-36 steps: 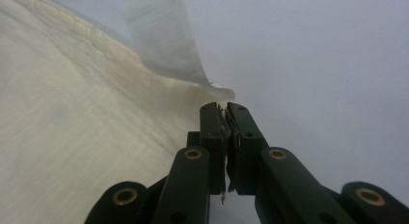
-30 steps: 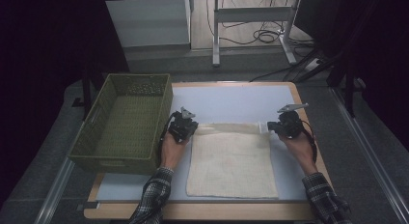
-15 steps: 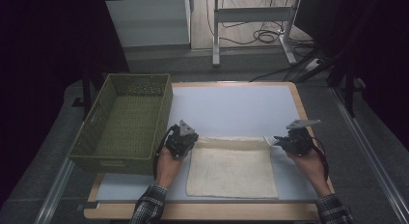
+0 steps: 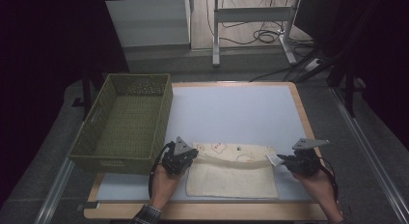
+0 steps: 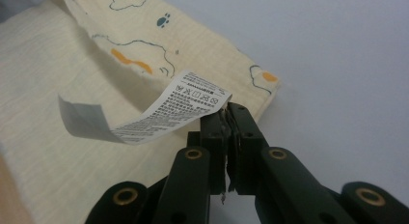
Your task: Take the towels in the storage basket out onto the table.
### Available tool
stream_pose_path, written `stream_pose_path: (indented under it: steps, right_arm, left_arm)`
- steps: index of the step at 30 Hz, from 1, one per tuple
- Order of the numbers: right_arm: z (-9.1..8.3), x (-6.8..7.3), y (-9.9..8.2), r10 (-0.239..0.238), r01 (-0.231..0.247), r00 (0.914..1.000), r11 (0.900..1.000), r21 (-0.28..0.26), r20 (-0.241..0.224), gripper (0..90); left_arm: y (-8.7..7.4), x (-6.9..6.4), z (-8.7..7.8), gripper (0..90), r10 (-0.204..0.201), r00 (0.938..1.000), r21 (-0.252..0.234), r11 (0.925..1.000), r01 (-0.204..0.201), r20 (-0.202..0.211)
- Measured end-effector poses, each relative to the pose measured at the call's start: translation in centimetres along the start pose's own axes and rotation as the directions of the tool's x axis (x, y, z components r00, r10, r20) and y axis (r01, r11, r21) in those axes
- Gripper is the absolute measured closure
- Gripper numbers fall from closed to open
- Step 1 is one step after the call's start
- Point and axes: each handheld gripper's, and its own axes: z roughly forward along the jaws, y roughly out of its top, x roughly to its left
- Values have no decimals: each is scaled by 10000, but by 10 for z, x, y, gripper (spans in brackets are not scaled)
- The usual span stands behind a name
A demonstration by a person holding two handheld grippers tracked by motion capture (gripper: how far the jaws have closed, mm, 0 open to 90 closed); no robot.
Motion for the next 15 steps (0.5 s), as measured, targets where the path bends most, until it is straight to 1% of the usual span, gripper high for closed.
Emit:
stream_pose_path:
  steps: [5, 7, 8, 12, 15]
  right_arm:
    - [-10, 8, -10, 9, -11, 9998, 10000, -65, -182, 859]
    - [-14, 15, -14, -42, 41, 9995, 10000, -42, -318, 859]
    - [-14, 15, -14, -42, 41, 9995, 10000, -42, -318, 859]
    - [-20, 25, -20, -116, 116, 9985, 9999, -12, -536, 858]
    - [-23, 33, -24, -209, 213, 9978, 9998, 44, -624, 857]
  left_arm:
    - [-9, -9, -11, 859, -9, 9998, -112, 9999, 11, 187]
    - [-14, -13, -18, 859, -28, 9997, -188, 9998, 33, 257]
    - [-14, -13, -18, 858, -28, 9997, -188, 9998, 33, 257]
    - [-20, -15, -29, 858, -147, 9990, -359, 9992, 162, 424]
    - [-25, -18, -36, 858, -94, 9984, -389, 9992, 116, 552]
